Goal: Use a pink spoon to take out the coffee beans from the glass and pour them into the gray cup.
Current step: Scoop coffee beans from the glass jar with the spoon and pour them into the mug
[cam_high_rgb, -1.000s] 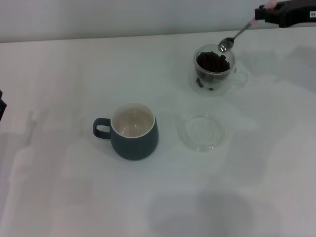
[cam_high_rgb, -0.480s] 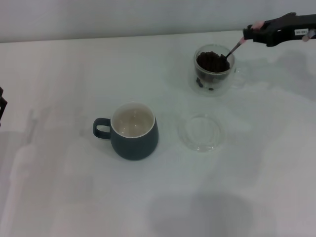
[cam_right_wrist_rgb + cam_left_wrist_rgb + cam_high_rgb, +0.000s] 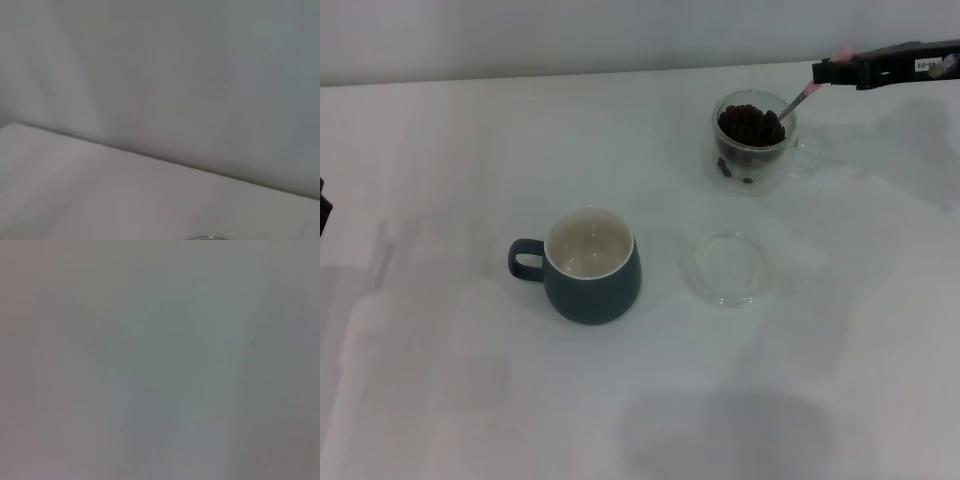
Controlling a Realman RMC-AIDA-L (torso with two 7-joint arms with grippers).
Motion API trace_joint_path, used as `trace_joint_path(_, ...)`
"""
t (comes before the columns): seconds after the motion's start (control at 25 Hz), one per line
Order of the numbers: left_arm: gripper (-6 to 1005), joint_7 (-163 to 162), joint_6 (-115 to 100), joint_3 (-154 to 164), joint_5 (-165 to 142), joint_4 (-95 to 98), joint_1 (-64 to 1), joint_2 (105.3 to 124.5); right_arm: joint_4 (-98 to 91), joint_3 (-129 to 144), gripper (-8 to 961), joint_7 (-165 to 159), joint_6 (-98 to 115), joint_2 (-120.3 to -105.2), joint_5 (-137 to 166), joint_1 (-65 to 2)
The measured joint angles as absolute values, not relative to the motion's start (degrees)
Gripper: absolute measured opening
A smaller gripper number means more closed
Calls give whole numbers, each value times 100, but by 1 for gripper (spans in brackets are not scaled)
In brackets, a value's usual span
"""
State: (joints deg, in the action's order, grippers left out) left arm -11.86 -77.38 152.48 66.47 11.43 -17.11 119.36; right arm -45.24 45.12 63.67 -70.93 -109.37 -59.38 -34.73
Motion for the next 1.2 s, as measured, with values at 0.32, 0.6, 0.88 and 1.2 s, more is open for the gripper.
trace_joint_path(0.32, 773, -1187, -7746, 15249, 6656, 1121, -1730, 11927, -4508, 4529, 139, 5443, -6831, -10944, -5839, -3499)
trace_joint_path(0.6, 772, -1186, -7750, 15249, 6655, 1116, -1775, 11926, -4464, 4535, 139, 4846, -6795, -10939, -5720, -3510)
trace_joint_path(0.88, 773, -1185, -7753, 15249, 6653, 1102, -1809, 11918, -4448, 4498, 139, 4213, -6910, -10916, -5712, -3540)
trace_joint_path(1.2, 772, -1143, -7753, 15249, 6653, 1082, -1869, 11907, -4359, 4448, 139, 3483, -6730, -10941, -5760, -3512)
